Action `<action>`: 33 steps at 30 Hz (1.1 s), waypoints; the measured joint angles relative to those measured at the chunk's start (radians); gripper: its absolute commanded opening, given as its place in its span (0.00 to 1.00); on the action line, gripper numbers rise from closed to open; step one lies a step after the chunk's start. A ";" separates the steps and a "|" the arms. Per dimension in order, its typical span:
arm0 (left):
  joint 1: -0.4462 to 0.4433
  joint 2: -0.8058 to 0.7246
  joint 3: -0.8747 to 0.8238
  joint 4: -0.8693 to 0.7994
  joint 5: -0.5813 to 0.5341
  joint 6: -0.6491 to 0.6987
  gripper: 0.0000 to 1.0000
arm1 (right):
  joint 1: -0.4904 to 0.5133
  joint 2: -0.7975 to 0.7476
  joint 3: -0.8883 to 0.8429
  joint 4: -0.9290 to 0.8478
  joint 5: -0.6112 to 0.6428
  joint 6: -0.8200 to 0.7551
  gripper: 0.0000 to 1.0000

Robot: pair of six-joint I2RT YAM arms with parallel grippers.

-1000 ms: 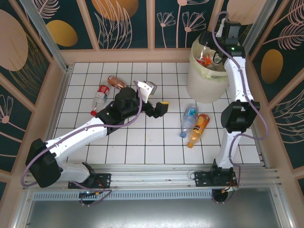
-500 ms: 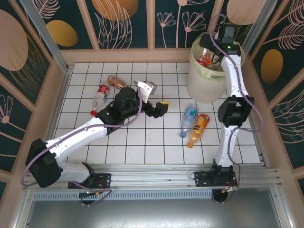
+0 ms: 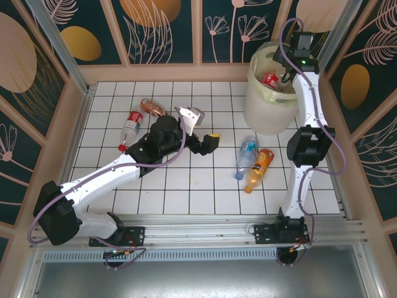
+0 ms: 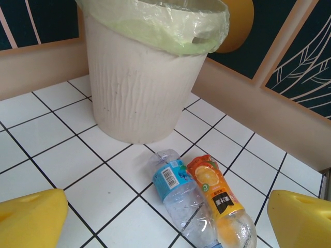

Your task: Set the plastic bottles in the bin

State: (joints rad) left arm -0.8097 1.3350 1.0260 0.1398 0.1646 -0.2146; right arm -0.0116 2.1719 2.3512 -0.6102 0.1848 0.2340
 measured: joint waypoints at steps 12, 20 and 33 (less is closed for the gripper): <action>0.000 0.000 0.000 0.000 0.000 0.000 0.98 | -0.034 -0.117 -0.188 0.034 -0.039 0.000 0.68; 0.000 0.000 0.000 0.008 0.001 0.000 0.99 | -0.035 -0.184 -0.273 0.143 -0.327 0.005 0.59; 0.000 -0.001 -0.003 0.014 0.000 0.000 0.99 | -0.034 -0.022 -0.045 0.135 -0.312 -0.024 0.58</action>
State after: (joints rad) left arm -0.8097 1.3342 1.0233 0.1539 0.1646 -0.2146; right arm -0.0460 2.1502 2.3062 -0.4751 -0.1276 0.2104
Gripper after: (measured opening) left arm 0.986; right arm 0.579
